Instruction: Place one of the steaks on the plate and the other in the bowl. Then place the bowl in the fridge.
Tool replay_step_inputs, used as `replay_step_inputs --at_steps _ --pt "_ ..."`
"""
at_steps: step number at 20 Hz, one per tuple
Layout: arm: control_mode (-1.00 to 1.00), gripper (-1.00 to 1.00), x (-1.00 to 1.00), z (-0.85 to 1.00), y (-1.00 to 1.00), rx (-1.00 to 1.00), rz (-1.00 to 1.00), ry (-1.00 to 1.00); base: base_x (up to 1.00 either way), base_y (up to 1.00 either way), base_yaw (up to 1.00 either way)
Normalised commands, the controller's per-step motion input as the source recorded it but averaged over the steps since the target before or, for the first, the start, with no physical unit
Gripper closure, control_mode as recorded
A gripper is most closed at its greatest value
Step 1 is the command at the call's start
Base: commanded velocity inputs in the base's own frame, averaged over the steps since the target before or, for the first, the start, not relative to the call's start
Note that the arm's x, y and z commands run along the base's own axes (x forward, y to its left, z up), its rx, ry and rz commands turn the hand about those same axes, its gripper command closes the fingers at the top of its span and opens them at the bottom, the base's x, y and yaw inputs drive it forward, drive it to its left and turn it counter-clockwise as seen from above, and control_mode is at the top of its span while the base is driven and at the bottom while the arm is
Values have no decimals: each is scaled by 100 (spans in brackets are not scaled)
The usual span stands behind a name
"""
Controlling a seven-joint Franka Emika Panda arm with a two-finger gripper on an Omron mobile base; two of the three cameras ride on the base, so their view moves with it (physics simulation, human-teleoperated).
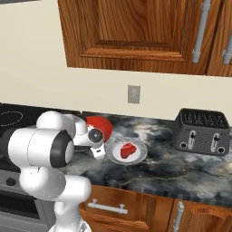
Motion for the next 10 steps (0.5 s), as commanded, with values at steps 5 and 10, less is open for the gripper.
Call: replay_step_inputs --at_steps 5,10 --pt "-100 100 -24 30 0 0 0 1 0 0 0" --pt "-100 100 -38 92 -17 -3 0 11 0 0 0"
